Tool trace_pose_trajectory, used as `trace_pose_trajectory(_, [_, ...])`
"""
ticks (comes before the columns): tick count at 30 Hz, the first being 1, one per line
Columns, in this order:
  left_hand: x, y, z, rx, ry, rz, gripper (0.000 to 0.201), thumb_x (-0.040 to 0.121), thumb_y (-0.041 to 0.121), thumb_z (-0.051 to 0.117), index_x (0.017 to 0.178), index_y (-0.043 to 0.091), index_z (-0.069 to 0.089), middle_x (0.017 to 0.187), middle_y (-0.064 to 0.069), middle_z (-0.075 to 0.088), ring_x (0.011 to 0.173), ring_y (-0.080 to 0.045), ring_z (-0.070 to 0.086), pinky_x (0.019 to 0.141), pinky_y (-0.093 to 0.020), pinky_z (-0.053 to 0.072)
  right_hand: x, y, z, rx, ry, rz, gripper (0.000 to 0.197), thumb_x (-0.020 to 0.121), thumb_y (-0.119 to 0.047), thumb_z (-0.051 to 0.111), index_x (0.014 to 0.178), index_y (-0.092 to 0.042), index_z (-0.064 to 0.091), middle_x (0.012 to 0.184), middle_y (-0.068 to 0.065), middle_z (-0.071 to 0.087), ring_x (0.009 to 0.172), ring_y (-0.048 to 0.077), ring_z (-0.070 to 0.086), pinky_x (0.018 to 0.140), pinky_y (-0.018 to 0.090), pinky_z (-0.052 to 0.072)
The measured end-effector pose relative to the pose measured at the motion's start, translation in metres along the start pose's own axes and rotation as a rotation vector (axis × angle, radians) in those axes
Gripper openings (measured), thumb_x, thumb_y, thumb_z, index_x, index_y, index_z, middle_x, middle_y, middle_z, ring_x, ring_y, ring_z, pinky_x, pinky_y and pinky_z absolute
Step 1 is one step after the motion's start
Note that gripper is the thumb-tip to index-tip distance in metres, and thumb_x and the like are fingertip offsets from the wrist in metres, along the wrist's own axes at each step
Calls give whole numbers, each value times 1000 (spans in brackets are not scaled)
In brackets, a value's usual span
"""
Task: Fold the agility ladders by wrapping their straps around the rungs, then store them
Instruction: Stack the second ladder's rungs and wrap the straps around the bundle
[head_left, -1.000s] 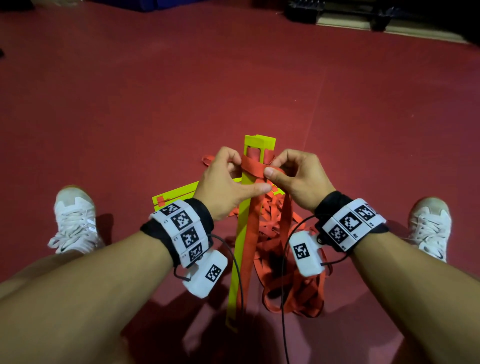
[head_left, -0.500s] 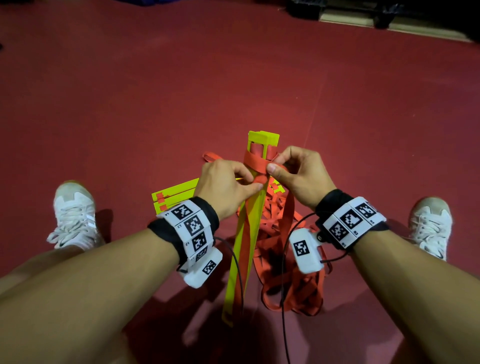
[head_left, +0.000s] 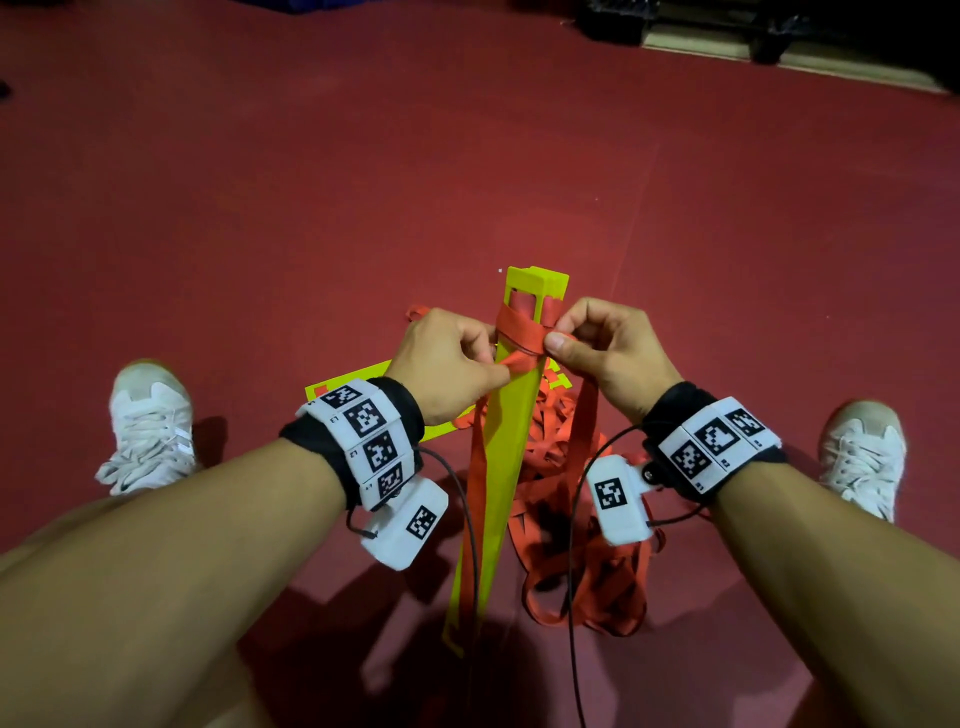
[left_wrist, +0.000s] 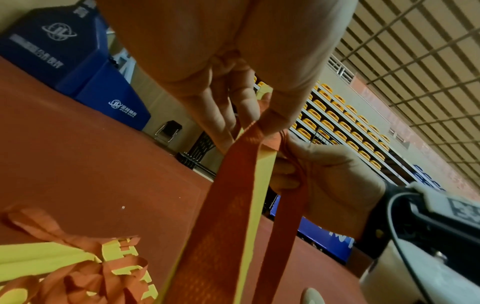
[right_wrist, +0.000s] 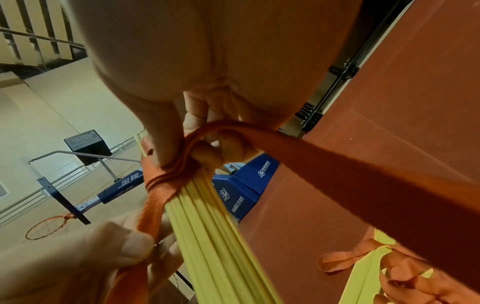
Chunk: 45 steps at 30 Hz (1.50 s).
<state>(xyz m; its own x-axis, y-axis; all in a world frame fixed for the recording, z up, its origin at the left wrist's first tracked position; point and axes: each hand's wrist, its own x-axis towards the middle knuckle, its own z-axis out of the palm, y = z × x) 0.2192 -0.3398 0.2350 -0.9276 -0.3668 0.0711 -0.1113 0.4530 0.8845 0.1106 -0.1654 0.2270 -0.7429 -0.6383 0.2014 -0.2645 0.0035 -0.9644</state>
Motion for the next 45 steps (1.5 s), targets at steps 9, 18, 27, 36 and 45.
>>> trace_pose_trajectory(9, [9,-7,-1,-140,74,-42,16,52,19,66,42,20,54,62,3,65,57,-8,54,61,-26,40,1,-2,-5,59,-159,29,35,81,10,71,98,-13,52,88,1,67,75,8,57,68,19,48])
trace_pose_trajectory(18, [13,-7,-4,-308,-47,-36,16,58,3,65,56,16,54,75,-18,59,64,-12,58,67,-27,42,0,-6,-4,18,-201,-46,46,82,-4,71,125,-1,56,112,6,64,90,25,59,82,43,48])
trace_pose_trajectory(27, [15,-13,-12,-188,-70,19,25,67,6,80,69,24,64,63,4,59,58,-18,52,55,-26,45,-1,-5,-4,148,-237,20,48,81,1,69,123,-1,47,112,3,64,92,29,55,82,33,51])
trace_pose_trajectory(36, [-2,-6,-7,190,-164,130,38,63,7,74,91,19,51,80,0,64,68,-21,62,67,-34,51,-1,-5,0,105,-161,12,42,77,-4,72,114,-10,54,97,-12,68,76,11,57,74,24,52])
trace_pose_trajectory(45, [-2,-8,-2,482,-26,166,15,79,22,67,81,29,54,68,13,47,74,-22,48,70,-30,33,0,-1,1,83,-147,-27,39,78,-5,73,112,-15,57,105,-4,69,87,25,58,83,36,53])
